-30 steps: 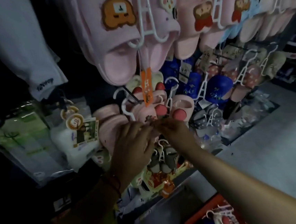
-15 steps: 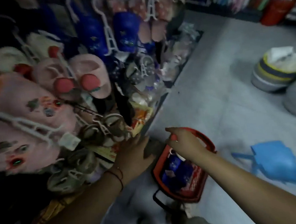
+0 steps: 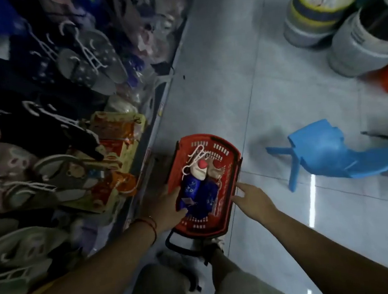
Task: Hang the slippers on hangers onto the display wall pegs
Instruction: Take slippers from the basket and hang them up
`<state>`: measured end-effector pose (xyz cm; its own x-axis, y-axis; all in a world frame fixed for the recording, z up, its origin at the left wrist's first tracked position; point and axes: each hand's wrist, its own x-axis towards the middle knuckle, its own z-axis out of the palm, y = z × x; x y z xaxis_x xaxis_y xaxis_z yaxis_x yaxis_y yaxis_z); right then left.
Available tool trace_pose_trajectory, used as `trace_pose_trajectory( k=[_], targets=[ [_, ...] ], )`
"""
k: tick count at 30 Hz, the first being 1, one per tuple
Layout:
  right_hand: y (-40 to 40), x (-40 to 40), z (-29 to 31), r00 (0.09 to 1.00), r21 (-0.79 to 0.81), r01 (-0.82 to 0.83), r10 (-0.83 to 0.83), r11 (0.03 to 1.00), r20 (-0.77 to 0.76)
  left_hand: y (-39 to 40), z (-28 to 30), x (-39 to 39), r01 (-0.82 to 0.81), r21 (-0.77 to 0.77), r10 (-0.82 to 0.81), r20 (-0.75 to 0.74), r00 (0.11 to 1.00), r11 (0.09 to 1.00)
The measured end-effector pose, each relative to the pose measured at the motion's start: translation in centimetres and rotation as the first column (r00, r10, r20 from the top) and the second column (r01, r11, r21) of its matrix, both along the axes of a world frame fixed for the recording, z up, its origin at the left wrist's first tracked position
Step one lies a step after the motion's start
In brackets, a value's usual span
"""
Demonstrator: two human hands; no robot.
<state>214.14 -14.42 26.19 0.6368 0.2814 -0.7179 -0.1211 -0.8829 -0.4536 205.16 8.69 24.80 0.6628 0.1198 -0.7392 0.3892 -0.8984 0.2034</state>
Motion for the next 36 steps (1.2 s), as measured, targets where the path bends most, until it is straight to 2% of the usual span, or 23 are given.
trace_pose_trajectory(
  k=[7, 14, 17, 20, 23, 25, 26, 27, 29, 30, 33, 34, 36],
  targets=[
    [-0.3, 2.9, -6.8, 0.979, -0.008, 0.15, -0.149, 0.989, -0.141, -0.9, -9.7, 5.0, 0.072, 0.014, -0.072, -0.043, 0.996, 0.997],
    [1.9, 4.9, -19.6, 0.903, -0.021, 0.336, -0.329, 0.941, -0.275, -0.9, -23.1, 8.5, 0.065, -0.054, -0.07, -0.083, 0.994, 0.996],
    [3.4, 4.8, -26.2, 0.803, -0.066, 0.443, -0.429, 0.894, -0.415, -1.0, -29.9, 8.2, -0.046, -0.102, 0.032, -0.137, 0.99, 0.994],
    [5.0, 3.9, -32.4, 0.679, -0.135, 0.541, -0.526, 0.83, -0.511, -1.5, -36.4, 6.9, -0.321, -0.151, 0.275, -0.262, 0.925, 0.935],
    [6.2, 1.9, -38.3, 0.588, -0.21, 0.586, -0.588, 0.783, -0.555, -2.3, -41.4, 5.8, -0.627, -0.127, 0.539, -0.401, 0.741, 0.768],
    [6.8, 0.5, -41.5, 0.515, -0.254, 0.642, -0.652, 0.724, -0.557, -3.0, -43.8, 5.3, -0.814, -0.075, 0.691, -0.487, 0.533, 0.576],
    [7.1, -0.1, -42.9, 0.432, -0.288, 0.699, -0.707, 0.655, -0.56, -3.3, -44.8, 5.2, -0.886, -0.027, 0.74, -0.538, 0.403, 0.462],
    [7.5, -0.7, -44.1, 0.301, -0.342, 0.761, -0.767, 0.551, -0.566, -3.6, -45.6, 5.0, -0.935, 0.008, 0.77, -0.57, 0.287, 0.355],
    [7.9, -1.9, -46.6, 0.008, -0.438, 0.852, -0.843, 0.287, -0.537, -4.1, -46.9, 4.5, -0.989, 0.015, 0.8, -0.59, 0.112, 0.15],
    [8.0, -2.1, -47.4, -0.079, -0.45, 0.869, -0.839, 0.207, -0.539, -4.2, -47.6, 4.1, -0.998, 0.012, 0.804, -0.593, 0.038, 0.055],
    [8.1, -2.3, -49.6, -0.318, -0.429, 0.902, -0.753, -0.053, -0.575, -4.4, -50.1, 3.0, -0.989, 0.016, 0.762, -0.636, -0.126, -0.15],
    [8.1, -2.1, -49.9, -0.376, -0.433, 0.894, -0.713, -0.112, -0.592, -4.4, -51.1, 2.5, -0.98, 0.008, 0.745, -0.649, -0.154, -0.197],
    [8.3, -2.0, -50.8, -0.432, -0.428, 0.884, -0.684, -0.19, -0.588, -4.4, -52.7, 1.9, -0.959, -0.054, 0.718, -0.675, -0.17, -0.278]
  ],
)
